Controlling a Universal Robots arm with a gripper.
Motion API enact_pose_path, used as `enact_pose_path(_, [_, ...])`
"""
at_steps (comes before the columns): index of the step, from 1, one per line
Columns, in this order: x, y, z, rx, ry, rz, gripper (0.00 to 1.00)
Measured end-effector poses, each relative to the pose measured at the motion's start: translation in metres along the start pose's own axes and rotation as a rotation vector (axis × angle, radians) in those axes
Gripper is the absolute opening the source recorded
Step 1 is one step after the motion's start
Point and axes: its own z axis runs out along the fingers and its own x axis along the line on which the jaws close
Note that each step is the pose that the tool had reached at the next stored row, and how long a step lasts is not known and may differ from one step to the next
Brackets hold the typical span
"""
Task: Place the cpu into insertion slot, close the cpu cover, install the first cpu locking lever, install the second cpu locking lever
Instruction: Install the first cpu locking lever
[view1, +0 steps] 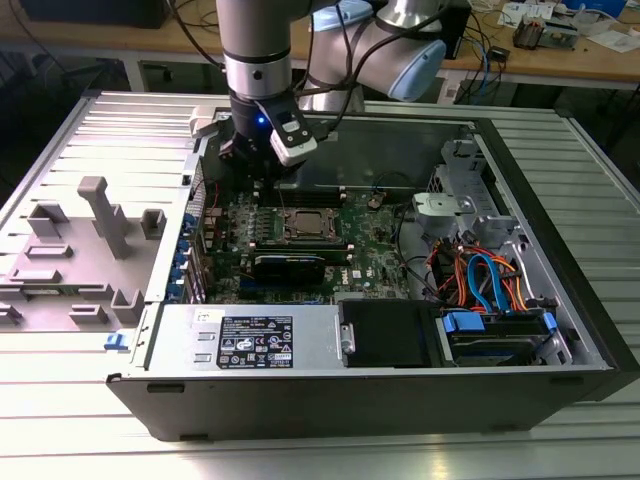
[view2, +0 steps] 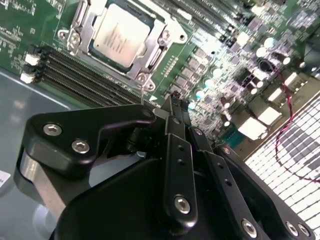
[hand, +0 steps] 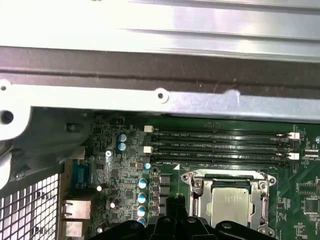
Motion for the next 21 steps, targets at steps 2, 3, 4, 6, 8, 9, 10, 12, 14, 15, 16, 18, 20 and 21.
enact_pose_path(2, [-0.0002, 0.0038, 0.0001, 0.0, 0.0, 0.0, 0.11])
enact_pose_path(3, [-0.0003, 0.0048, 0.0001, 0.0, 0.0, 0.0, 0.11])
enact_pose_path(4, [-0.0003, 0.0053, 0.0001, -0.0001, 0.0, 0.0, 0.11])
enact_pose_path(6, [-0.0022, 0.0053, 0.0002, -0.0001, 0.0, 0.0, 0.11])
enact_pose_path(8, [-0.0059, 0.0054, 0.0002, 0.0, 0.0, 0.0, 0.11])
enact_pose_path(9, [-0.0072, 0.0055, 0.0003, 0.0, 0.0, 0.0, 0.11])
enact_pose_path(10, [-0.0084, 0.0055, 0.0003, 0.0, 0.0, 0.0, 0.11])
enact_pose_path(12, [-0.0097, 0.0055, 0.0004, 0.0, 0.0, 0.0, 0.11])
enact_pose_path(14, [-0.0082, 0.0056, 0.0003, 0.0, -0.0001, 0.0, 0.11])
enact_pose_path(15, [-0.0057, 0.0058, 0.0002, 0.0, -0.0002, 0.0, 0.11])
enact_pose_path(16, [-0.0014, 0.006, 0.0001, 0.0, -0.0004, -0.001, 0.11])
enact_pose_path(18, [0.0034, 0.0078, 0.0, -0.0001, -0.0009, -0.001, 0.11])
enact_pose_path(20, [0.0032, 0.011, 0.0, 0.0, -0.0008, -0.001, 0.11])
enact_pose_path(21, [0.0029, 0.0125, 0.0, 0.0, -0.0008, -0.001, 0.11])
